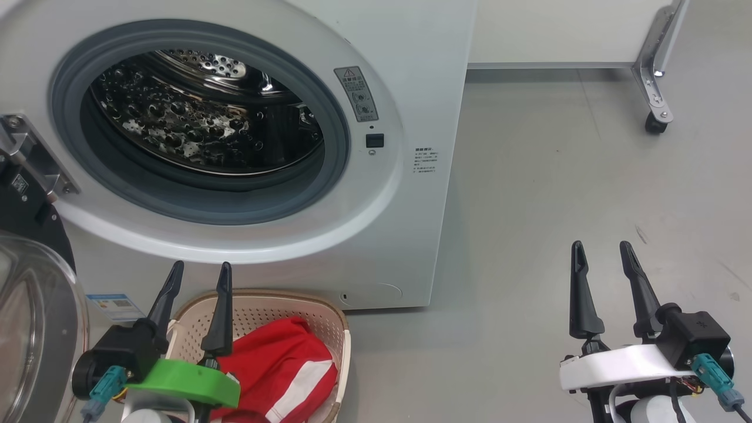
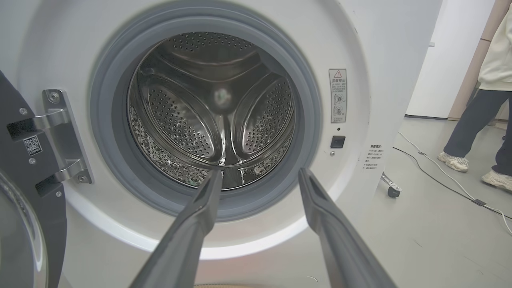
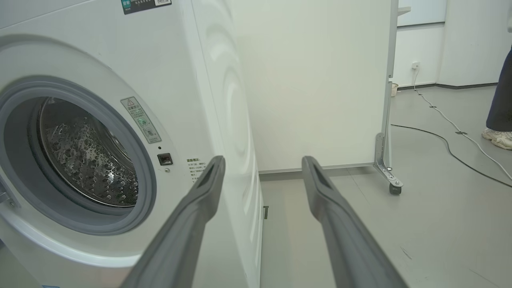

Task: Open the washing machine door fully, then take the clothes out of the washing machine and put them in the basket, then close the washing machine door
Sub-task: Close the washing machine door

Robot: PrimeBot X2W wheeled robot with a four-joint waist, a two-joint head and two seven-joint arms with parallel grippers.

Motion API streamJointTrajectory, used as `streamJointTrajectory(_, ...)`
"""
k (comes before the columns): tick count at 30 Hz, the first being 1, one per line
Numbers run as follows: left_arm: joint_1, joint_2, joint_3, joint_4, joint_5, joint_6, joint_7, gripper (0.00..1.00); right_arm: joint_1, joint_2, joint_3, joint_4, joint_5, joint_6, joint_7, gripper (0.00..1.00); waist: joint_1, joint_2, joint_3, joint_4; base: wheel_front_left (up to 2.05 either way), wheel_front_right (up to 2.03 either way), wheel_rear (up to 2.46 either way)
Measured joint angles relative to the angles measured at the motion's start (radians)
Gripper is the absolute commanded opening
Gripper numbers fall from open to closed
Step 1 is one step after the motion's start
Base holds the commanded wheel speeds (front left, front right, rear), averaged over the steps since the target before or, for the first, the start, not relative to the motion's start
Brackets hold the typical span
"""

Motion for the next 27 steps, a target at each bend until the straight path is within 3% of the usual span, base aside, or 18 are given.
streamJointTrajectory(27, 0.004, 0.0, 0.003, -0.016, 0.01, 0.005, 0.0, 1.0, 0.001, 0.0, 0.004, 0.0, 0.0, 0.0, 0.0, 1.0, 0.0, 0.0, 0.002, 0.002, -1.07, 1.1, -0.04)
